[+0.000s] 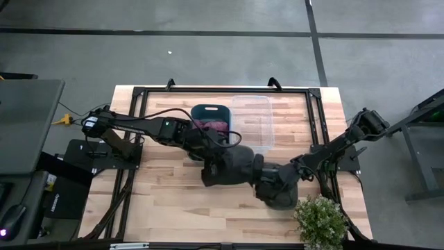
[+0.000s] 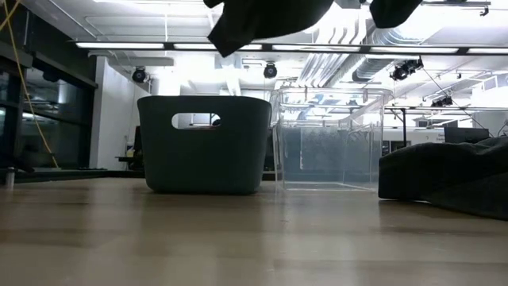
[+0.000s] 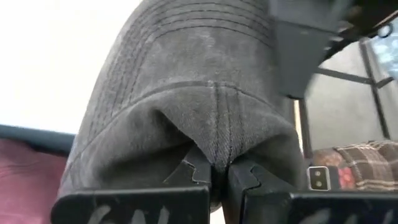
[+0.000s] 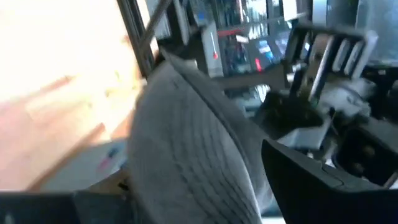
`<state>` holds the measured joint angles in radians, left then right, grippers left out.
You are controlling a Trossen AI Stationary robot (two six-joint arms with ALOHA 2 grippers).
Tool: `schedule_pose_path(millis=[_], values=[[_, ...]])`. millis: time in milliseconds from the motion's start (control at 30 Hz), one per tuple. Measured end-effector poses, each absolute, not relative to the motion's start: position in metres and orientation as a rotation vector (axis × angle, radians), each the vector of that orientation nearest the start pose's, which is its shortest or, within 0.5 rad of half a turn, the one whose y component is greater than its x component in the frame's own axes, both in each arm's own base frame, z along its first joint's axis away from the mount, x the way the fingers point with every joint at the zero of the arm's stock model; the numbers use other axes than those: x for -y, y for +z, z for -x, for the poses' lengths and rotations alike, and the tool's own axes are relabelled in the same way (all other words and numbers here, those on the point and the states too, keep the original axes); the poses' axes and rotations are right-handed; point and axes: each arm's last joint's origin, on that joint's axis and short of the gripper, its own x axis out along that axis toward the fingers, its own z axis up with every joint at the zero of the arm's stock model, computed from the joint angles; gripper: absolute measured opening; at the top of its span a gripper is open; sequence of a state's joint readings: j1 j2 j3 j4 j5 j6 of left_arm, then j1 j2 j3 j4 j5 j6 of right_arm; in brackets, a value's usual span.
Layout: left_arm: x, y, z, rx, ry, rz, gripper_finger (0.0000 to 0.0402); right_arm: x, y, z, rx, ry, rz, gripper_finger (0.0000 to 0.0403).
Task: Pick & Place hat
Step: Put the left black cap into the transparent bin
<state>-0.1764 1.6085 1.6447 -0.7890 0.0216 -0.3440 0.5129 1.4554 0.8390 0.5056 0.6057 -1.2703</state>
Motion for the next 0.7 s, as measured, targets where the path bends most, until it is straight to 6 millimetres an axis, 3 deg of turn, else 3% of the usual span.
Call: schedule_pose_path(millis=[267, 533, 700], values=[[0.064, 0.379, -0.3446, -0.667, -0.148, 0.269, 0.0, -0.139, 0.263, -0.2836, -0.129, -0.004, 1.313, 0.0238], [0.0645, 0.3794, -0.3446, -0.67, -0.178, 0.287, 0.0, -0.1356, 0.2657, -0.2853, -0.12, -0.036, 1.337, 0.0236], [0.0653, 0.3788, -0.344, -0.68, -0.188, 0.293, 0.0, -0.135, 0.271, -0.2858, -0.083, -0.078, 1.308, 0.0197]])
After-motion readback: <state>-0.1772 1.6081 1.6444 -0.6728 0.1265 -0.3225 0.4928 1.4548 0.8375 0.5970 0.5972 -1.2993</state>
